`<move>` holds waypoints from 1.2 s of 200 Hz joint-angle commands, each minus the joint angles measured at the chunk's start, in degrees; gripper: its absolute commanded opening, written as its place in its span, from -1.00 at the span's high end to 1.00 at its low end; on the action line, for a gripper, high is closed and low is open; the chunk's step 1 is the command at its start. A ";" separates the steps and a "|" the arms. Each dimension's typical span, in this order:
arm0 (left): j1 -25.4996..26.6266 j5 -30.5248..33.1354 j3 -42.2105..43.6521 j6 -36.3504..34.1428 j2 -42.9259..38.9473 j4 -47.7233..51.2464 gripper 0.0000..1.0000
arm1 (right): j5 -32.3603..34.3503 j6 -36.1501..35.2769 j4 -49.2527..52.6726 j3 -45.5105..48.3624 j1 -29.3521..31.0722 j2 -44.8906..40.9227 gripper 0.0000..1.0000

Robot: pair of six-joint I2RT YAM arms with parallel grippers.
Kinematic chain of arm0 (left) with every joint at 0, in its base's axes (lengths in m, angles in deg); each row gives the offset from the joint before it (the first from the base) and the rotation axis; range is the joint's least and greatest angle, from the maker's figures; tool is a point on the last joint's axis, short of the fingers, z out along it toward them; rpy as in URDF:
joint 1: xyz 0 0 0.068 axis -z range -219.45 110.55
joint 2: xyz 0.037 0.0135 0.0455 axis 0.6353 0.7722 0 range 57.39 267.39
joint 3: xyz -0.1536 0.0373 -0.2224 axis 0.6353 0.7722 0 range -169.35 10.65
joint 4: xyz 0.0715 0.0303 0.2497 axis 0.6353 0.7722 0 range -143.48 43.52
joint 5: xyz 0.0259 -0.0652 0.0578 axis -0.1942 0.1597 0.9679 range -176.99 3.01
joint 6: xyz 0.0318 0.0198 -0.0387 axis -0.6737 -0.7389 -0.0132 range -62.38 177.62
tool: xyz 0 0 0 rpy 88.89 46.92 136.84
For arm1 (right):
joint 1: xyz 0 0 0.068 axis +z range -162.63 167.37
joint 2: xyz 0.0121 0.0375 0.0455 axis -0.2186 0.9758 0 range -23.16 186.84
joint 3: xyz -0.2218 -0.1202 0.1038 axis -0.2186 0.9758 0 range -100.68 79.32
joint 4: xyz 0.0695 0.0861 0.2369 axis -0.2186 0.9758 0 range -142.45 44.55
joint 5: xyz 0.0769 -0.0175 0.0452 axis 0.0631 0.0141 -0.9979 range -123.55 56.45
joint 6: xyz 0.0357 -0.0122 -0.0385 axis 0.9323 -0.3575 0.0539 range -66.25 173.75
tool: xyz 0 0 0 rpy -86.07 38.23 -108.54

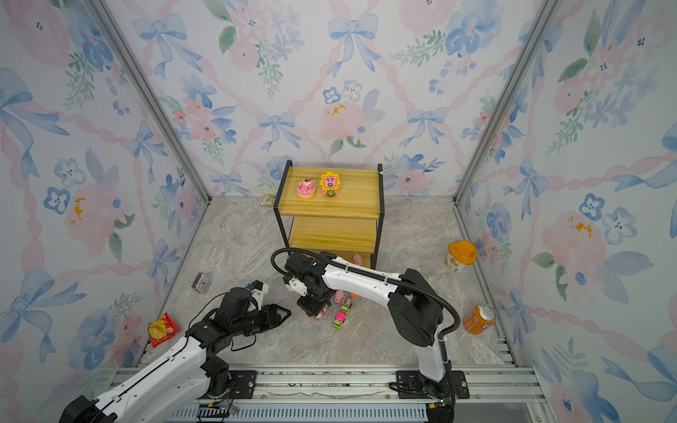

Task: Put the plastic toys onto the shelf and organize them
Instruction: 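Lift the hooded bear with the right gripper toward the shelf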

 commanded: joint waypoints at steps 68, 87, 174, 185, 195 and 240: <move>-0.62 0.12 -1.20 -2.39 1.14 0.79 -0.08 | -1.33 -2.48 7.92 -10.08 -2.92 -16.64 0.60; -0.62 0.19 -1.37 -2.54 1.16 0.79 -0.08 | 0.90 -2.97 7.59 -11.73 -4.49 -19.83 0.60; -0.69 0.47 -1.91 -3.22 2.04 0.83 -0.08 | 9.93 -6.11 -3.43 -12.63 -14.11 -31.87 0.65; -0.79 0.56 -1.90 -3.24 1.92 0.83 -0.08 | 10.83 -6.66 -5.35 -12.39 -14.88 -33.23 0.66; -0.79 0.64 -1.91 -3.24 1.80 0.77 -0.08 | 11.34 -6.97 -7.08 -12.21 -15.85 -34.16 0.67; -0.97 0.65 -1.91 -3.41 1.55 0.83 -0.08 | 13.82 -7.27 -15.69 -9.91 -21.21 -36.93 0.67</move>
